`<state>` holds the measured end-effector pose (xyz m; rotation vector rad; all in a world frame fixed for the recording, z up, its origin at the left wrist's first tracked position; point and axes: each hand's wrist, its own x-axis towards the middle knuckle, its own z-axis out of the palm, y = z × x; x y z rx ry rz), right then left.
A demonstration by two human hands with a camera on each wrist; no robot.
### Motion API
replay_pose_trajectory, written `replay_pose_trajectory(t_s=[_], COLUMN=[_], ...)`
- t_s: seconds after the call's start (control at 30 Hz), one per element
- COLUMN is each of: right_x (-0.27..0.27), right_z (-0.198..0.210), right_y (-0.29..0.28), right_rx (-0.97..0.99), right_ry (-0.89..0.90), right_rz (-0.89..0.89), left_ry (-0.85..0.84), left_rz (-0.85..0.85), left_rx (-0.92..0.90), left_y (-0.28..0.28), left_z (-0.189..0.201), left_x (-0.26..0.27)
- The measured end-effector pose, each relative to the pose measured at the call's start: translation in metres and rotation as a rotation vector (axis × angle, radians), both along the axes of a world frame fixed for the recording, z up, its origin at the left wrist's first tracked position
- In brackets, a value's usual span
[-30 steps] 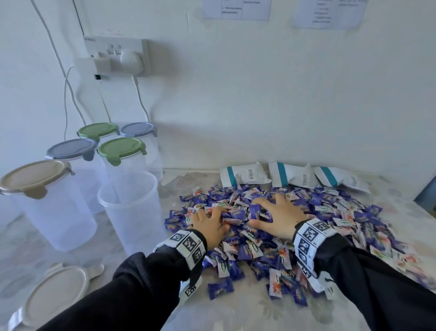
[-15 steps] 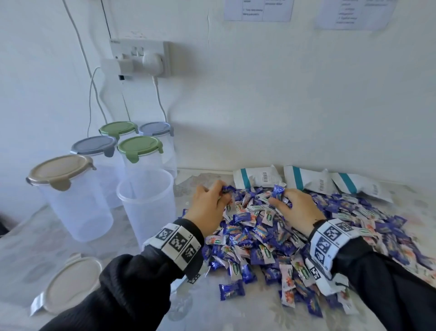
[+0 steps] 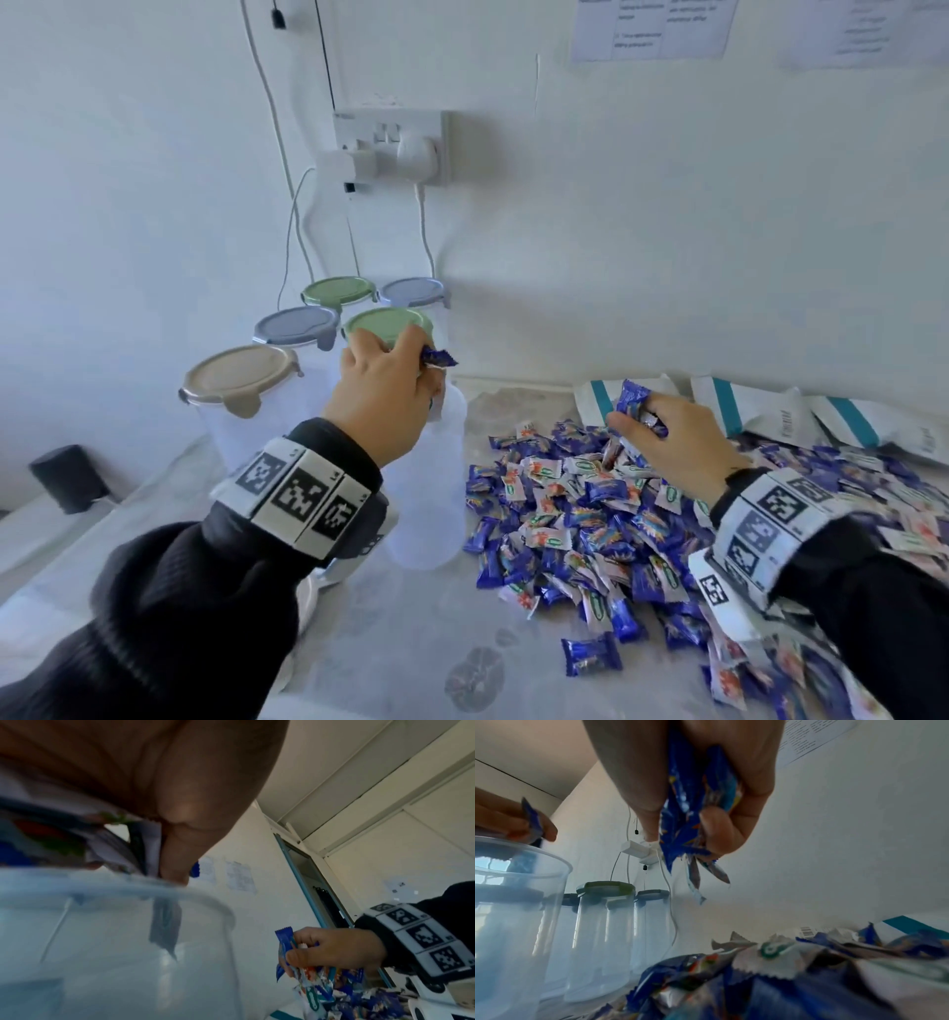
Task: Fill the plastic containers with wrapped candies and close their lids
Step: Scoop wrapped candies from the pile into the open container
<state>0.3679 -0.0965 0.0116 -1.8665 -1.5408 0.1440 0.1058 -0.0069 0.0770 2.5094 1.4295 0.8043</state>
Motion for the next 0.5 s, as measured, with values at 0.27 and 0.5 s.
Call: replay_pose_trajectory(t_s=[0.27,0.5], right_x=[-0.012,-0.014], right_z=[-0.001,-0.002], right_y=[0.010,0.011], right_rx=[0.014,0.015], right_ry=[-0.023,-0.017], right_rz=[0.019,0.016], left_ry=[0.031,-0.432], left_rz=[0.003,-0.282], left_rx=[-0.142,-0.018], left_y=[0.005,0.009], left_z=[0.004,-0.007], left_x=[-0.009,-0.004])
